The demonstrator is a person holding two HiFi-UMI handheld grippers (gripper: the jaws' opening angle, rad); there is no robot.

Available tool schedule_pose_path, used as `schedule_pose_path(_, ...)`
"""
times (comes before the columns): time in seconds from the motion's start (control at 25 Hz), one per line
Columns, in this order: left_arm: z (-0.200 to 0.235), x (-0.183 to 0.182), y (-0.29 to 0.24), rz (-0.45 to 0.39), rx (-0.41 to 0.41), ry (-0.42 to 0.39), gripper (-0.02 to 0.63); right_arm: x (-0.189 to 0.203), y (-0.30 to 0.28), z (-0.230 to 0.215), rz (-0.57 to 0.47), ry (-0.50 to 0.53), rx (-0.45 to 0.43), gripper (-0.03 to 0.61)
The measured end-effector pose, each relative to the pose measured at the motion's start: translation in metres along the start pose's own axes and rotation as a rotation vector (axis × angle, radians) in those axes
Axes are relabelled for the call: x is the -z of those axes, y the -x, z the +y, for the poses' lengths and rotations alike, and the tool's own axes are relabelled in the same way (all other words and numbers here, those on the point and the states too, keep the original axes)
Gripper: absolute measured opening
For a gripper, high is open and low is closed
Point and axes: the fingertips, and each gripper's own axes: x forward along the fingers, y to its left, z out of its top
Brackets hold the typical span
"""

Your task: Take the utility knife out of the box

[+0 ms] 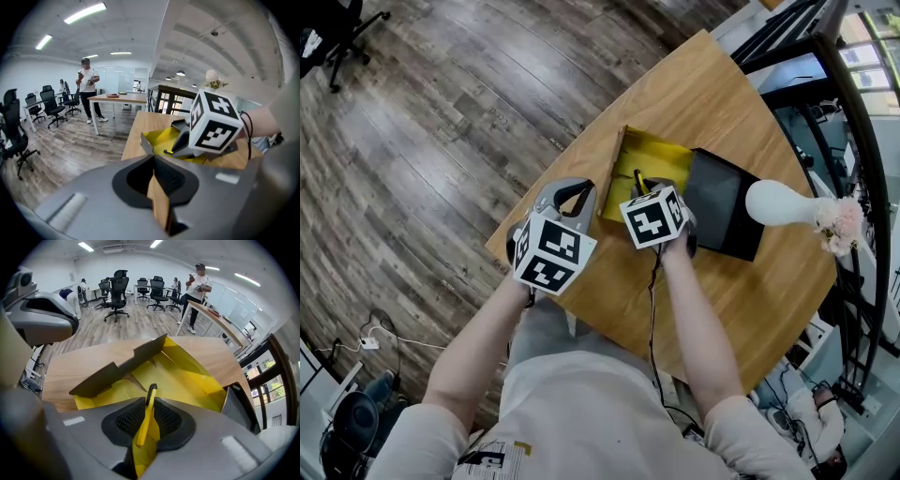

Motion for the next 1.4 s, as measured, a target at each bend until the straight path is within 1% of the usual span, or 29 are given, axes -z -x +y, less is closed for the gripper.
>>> schedule_pose_path(0.28,-0.001,0.007,0.003,0.007,-0.002,0.004,0.002,-0.001,0.001,0.003,-0.010,0.047,0.001,0.047)
schedule_pose_path(0.4,-0.002,0.008,0.006,0.003,-0.007,0.007,0.002,0.000,0.004,0.004,-0.033,0.028,-0.004,0.043)
schedule_pose_path(0.52,-0.002,0.002,0.015,-0.010,-0.017,0.004,0.002,-0.003,0.018,0.001,-0.083,-0.006,0.005,0.043)
schedule_pose_path(0.76,-0.008,-0.021,0.043,-0.063,-0.042,-0.012,0.002,-0.024,0.076,-0.008,-0.254,-0.116,0.003,0.043)
schedule_pose_path(0.92,-0.013,-0.054,0.067,-0.122,-0.066,-0.041,0.002,-0.032,0.128,-0.033,-0.351,-0.116,0.081,0.044)
schedule_pose_path(1.08,-0.014,-0.087,0.095,-0.185,-0.103,-0.081,0.003,-0.036,0.190,-0.049,-0.470,-0.145,0.126,0.043)
schedule_pose_path(1.28,-0.021,-0.120,0.143,-0.282,-0.130,-0.129,0.003,-0.043,0.271,-0.042,-0.659,-0.198,0.149,0.043)
schedule_pose_path(1.4,-0.029,-0.145,0.171,-0.341,-0.140,-0.157,0.002,-0.048,0.318,-0.040,-0.763,-0.205,0.170,0.043)
